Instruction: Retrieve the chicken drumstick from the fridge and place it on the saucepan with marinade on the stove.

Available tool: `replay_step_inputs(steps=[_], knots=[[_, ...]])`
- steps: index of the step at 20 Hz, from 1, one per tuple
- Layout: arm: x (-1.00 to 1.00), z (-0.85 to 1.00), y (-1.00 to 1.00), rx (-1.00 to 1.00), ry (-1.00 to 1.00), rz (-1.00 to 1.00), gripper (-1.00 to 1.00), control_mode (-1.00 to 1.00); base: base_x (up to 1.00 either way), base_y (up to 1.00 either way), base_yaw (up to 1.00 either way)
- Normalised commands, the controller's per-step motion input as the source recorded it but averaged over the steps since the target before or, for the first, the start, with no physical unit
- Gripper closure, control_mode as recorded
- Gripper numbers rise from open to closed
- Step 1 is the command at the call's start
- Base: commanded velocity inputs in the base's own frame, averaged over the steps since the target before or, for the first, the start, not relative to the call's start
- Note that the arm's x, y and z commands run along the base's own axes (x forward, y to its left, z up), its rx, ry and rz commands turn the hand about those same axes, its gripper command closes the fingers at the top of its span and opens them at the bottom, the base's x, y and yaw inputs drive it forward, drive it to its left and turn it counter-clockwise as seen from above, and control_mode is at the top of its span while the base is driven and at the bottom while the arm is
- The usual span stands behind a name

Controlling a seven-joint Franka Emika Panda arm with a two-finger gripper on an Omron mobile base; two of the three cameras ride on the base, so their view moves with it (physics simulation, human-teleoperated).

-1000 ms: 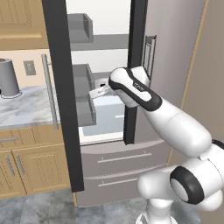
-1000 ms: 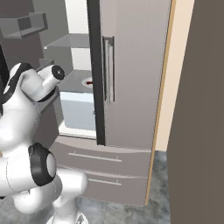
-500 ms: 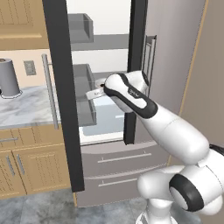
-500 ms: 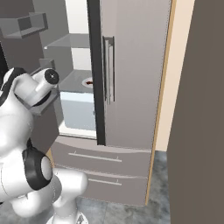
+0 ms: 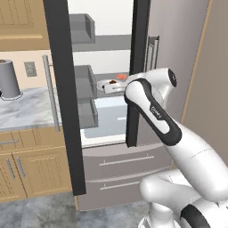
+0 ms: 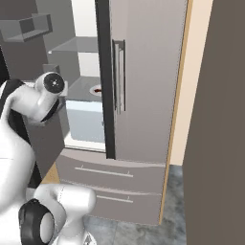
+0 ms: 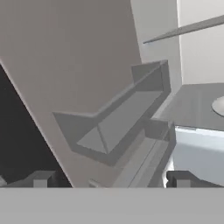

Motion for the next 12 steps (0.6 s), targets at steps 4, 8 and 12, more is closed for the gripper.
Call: replay_step_inputs(steps=[4, 8, 12], knots=[[-0.93, 0.54, -1.0, -0.07, 0.01, -0.16, -1.0, -1.0, 0.0, 0.0, 0.0], [-0.7, 0.38, -1.0, -0.17, 0.11, -0.12, -1.0, -1.0, 0.0, 0.0, 0.0], [-0.58, 0.22, -1.0, -0.29, 0.18, -0.1, -1.0, -1.0, 0.0, 0.0, 0.0]])
